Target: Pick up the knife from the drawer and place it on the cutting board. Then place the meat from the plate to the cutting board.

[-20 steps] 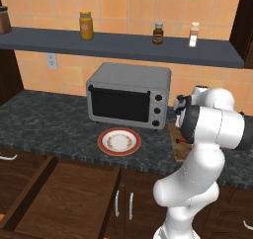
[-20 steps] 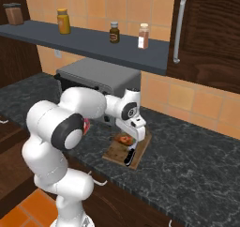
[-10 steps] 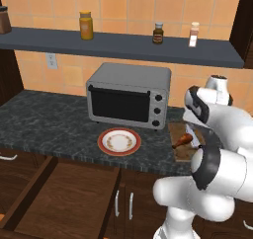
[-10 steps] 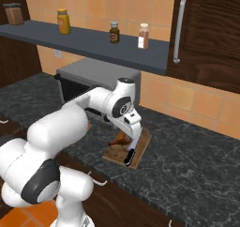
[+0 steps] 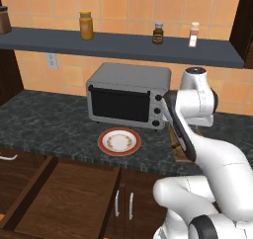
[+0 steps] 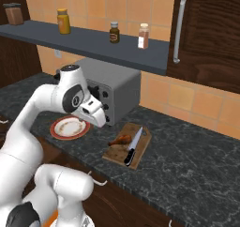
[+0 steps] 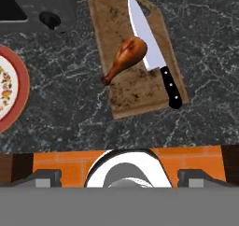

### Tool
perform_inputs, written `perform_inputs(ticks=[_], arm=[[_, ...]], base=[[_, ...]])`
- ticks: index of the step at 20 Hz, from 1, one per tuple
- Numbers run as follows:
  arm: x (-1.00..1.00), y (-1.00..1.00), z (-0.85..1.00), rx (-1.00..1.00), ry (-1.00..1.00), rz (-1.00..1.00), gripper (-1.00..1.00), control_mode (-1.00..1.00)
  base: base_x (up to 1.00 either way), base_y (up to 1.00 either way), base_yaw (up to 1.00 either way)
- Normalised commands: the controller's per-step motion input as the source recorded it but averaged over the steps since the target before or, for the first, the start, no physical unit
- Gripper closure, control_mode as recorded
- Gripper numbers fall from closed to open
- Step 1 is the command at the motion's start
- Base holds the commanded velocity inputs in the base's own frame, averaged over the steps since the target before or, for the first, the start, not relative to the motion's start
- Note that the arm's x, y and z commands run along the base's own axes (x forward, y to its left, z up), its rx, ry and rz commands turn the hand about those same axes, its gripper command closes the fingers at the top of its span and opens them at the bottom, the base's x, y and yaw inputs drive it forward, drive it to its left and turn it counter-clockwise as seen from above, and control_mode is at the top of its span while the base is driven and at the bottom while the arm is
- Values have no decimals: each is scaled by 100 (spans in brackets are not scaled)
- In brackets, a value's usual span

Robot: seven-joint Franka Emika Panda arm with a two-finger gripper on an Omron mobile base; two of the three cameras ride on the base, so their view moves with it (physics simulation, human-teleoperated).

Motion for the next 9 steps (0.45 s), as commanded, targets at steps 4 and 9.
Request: perform_inputs(ticks=[4,9], arm=[[-35,100,60,-13,0,20,-100,-100],[-13,86,-6,-5,-3,15,-100,-100]], base=[[0,0,0],[0,0,0]])
